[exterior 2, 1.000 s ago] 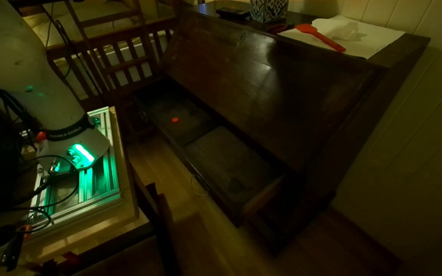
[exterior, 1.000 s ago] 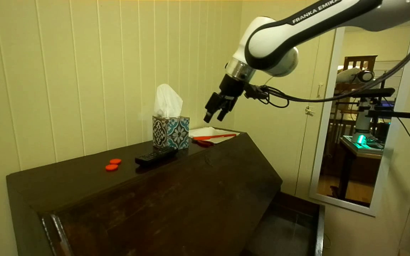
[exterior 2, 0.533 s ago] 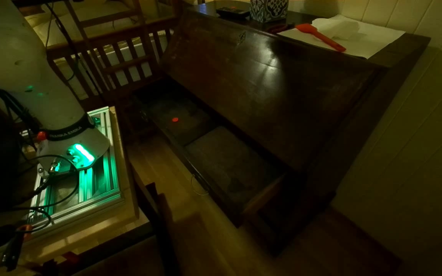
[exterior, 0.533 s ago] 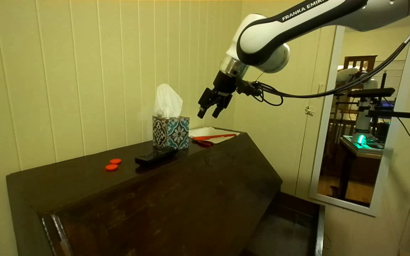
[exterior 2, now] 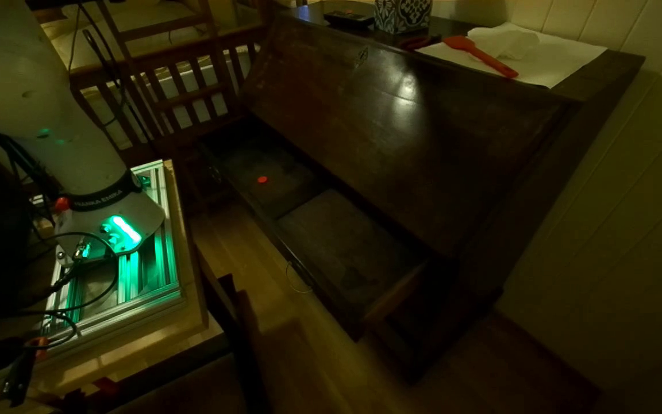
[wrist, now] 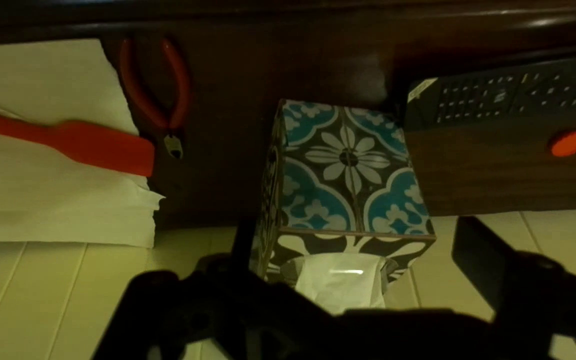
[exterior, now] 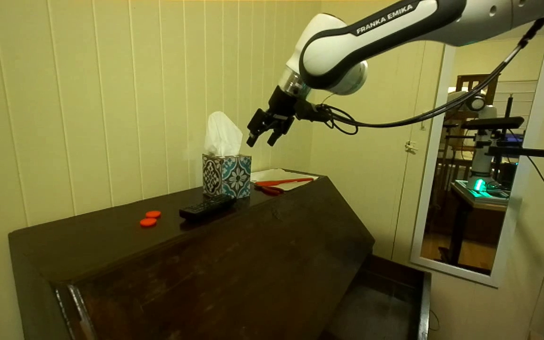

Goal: Shift the tissue box to the left

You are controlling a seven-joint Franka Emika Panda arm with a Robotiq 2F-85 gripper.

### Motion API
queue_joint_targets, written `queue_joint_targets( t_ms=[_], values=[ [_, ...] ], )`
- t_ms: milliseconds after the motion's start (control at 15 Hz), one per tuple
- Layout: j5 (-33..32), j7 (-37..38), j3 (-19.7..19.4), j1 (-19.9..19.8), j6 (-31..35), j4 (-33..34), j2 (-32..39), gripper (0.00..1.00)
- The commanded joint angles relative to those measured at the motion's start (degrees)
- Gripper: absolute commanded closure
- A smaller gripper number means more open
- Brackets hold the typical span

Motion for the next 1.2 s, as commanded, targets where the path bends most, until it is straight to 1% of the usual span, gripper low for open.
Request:
queue_joint_targets(
  t_ms=[0,67,200,333,467,1000,1067,1133],
  values=[
    [-7.2,6.9,-0.6,0.1,2.1,8.0,7.4,0.0],
    [-9.3,9.8,-1.5,0.4,3.1,9.3,8.8,0.0],
    [-11.1,13.2,-2.6,0.9,2.6,11.5,11.0,0.0],
    [-11.2,15.4,-3.5,1.2,3.5,13.3,13.1,0.0],
    [-10.0,17.4,-3.9,1.5,4.6,14.5,14.6,0.0],
    [-9.5,22.2,-5.1,3.1,3.9,16.3,17.1,0.0],
    [-9.5,22.6,-5.3,3.2,3.8,16.2,17.2,0.02],
    [-9.4,22.9,-5.4,3.3,3.8,16.3,17.3,0.13]
  ],
)
